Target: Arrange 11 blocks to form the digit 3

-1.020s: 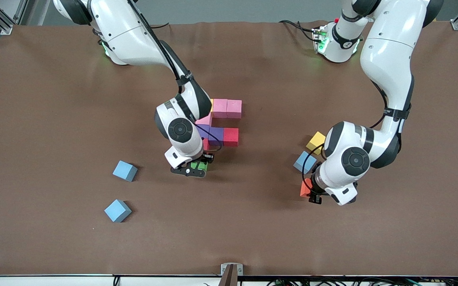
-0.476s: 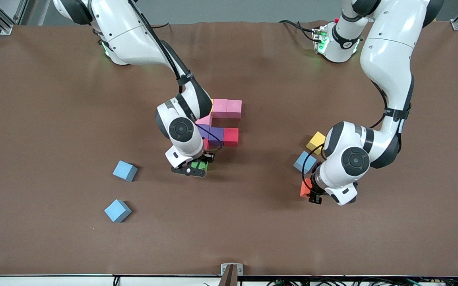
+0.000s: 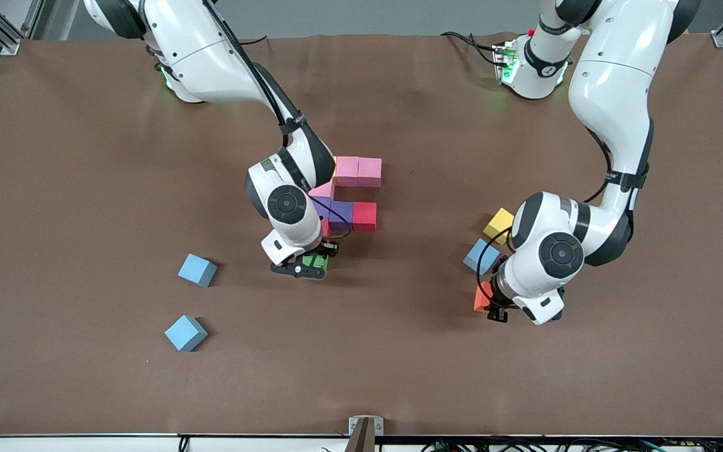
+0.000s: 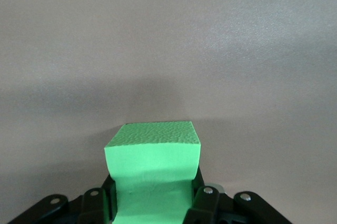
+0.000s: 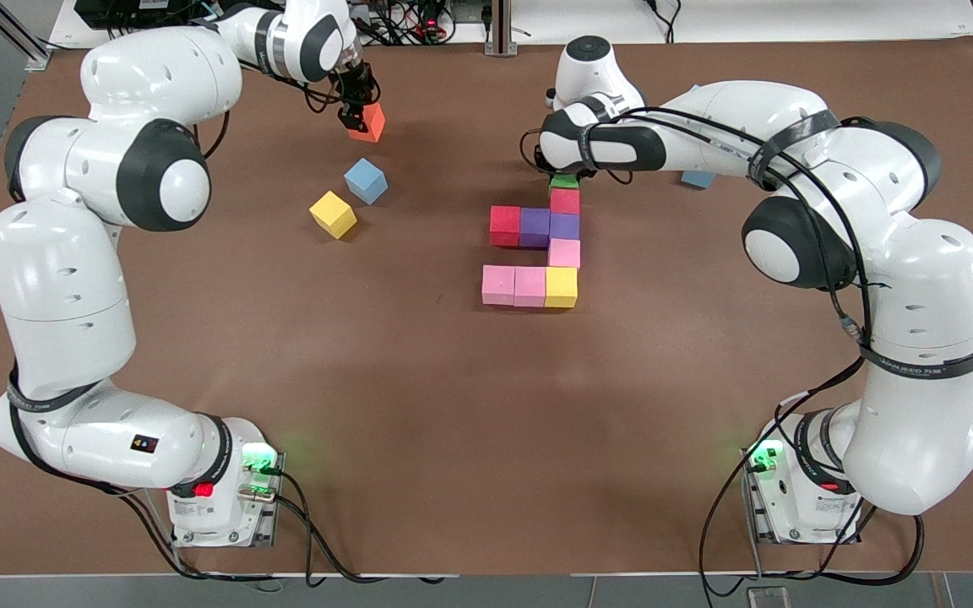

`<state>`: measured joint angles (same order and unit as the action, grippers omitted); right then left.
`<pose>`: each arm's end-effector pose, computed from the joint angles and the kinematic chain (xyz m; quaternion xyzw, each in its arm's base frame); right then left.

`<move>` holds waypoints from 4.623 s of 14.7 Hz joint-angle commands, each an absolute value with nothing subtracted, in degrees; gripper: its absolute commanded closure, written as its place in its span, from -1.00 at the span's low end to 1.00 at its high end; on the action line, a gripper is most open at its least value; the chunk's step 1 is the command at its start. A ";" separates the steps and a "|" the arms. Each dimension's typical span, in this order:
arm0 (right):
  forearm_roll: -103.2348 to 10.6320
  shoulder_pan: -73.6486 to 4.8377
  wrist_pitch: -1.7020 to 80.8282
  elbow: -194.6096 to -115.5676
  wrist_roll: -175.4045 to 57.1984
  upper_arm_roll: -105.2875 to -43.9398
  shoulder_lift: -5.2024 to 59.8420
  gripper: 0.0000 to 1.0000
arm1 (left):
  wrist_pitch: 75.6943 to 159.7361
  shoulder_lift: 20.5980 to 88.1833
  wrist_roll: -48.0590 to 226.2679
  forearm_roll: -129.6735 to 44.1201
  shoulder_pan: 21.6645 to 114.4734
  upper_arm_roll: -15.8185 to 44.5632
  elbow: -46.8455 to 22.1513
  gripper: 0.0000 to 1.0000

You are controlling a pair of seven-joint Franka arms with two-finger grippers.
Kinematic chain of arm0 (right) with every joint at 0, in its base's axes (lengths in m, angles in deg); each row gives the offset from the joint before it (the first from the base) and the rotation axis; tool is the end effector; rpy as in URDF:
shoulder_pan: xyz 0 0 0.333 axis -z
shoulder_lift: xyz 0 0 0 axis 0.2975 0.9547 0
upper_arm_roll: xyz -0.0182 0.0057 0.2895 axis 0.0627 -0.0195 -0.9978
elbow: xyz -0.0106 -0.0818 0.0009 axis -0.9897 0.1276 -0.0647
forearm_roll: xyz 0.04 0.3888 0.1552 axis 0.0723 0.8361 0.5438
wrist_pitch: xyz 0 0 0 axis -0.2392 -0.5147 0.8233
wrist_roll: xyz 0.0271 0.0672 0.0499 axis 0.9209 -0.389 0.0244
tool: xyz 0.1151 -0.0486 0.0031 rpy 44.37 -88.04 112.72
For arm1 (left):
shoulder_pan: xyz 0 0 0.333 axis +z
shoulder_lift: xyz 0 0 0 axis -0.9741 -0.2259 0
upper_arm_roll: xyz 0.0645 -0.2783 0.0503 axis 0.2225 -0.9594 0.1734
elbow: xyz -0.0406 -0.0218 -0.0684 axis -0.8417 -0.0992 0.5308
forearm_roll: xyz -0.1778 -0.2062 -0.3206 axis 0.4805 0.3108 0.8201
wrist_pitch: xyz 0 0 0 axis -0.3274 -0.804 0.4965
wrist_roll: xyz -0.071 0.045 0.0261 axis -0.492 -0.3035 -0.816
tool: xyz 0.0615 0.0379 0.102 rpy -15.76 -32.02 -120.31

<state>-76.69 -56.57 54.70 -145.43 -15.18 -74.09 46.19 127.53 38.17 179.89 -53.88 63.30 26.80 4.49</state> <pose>0.5844 0.3970 0.1556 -0.9973 0.0728 0.0099 0.0028 0.6966 -0.2331 0.2087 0.7762 0.6298 -0.0048 0.0275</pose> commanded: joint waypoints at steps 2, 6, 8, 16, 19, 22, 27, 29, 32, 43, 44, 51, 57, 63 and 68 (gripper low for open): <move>-77.70 -57.21 54.81 -148.00 -14.78 -73.56 45.08 0.99 | 127.29 38.18 179.95 -53.88 63.14 26.90 4.75 0.28; -77.79 -57.21 54.81 -148.35 -15.57 -73.56 45.08 0.99 | 127.29 38.18 180.04 -53.88 63.06 26.90 4.84 0.28; -77.79 -57.21 54.81 -148.44 -15.66 -73.56 45.08 0.99 | 127.29 38.18 179.95 -53.88 63.14 26.90 4.84 0.28; -77.79 -57.30 54.64 -148.53 -15.84 -73.65 45.08 0.99 | 127.29 38.09 180.21 -53.97 63.06 26.90 4.84 0.28; -77.79 -57.30 54.55 -148.53 -15.58 -73.65 45.08 0.99 | 127.29 37.83 180.21 -53.97 63.06 26.90 4.84 0.28; -77.70 -57.30 54.11 -148.53 -15.49 -73.65 44.99 0.99 | 127.29 37.82 180.12 -53.97 63.06 26.90 4.84 0.28; -77.70 -57.30 53.93 -148.53 -14.78 -73.73 44.73 0.99 | 127.29 37.74 180.04 -53.97 63.14 26.90 4.75 0.28; -77.70 -57.30 53.93 -148.53 -14.78 -73.73 44.72 0.99 | 127.29 37.74 179.95 -53.97 63.14 26.90 4.75 0.28; -77.70 -57.30 54.02 -148.44 -14.78 -73.73 44.72 0.99 | 127.29 37.65 179.95 -53.97 63.06 27.25 4.84 0.28; -77.70 -57.21 54.11 -148.35 -15.05 -73.73 44.90 0.96 | 127.99 37.39 179.95 -54.32 62.97 27.25 4.75 0.28; -77.70 -57.21 54.20 -148.26 -15.05 -73.73 44.90 0.96 | 127.99 37.39 179.95 -54.32 62.97 27.25 4.75 0.28; -77.70 -57.21 54.20 -148.18 -15.14 -73.73 44.90 0.95 | 128.08 37.39 179.95 -54.32 62.97 27.25 4.75 0.28; -77.70 -57.12 54.20 -148.18 -15.22 -73.73 44.90 0.95 | 128.08 37.39 179.95 -54.32 62.97 27.25 4.75 0.28; -77.70 -56.59 54.02 -148.00 -15.58 -73.73 44.81 -1.00 | 128.08 37.39 180.04 -54.32 63.06 27.25 4.75 0.28; -77.70 -56.59 54.11 -147.74 -15.40 -73.73 44.81 -1.00 | 128.08 37.39 179.95 -54.32 63.06 27.25 4.75 0.27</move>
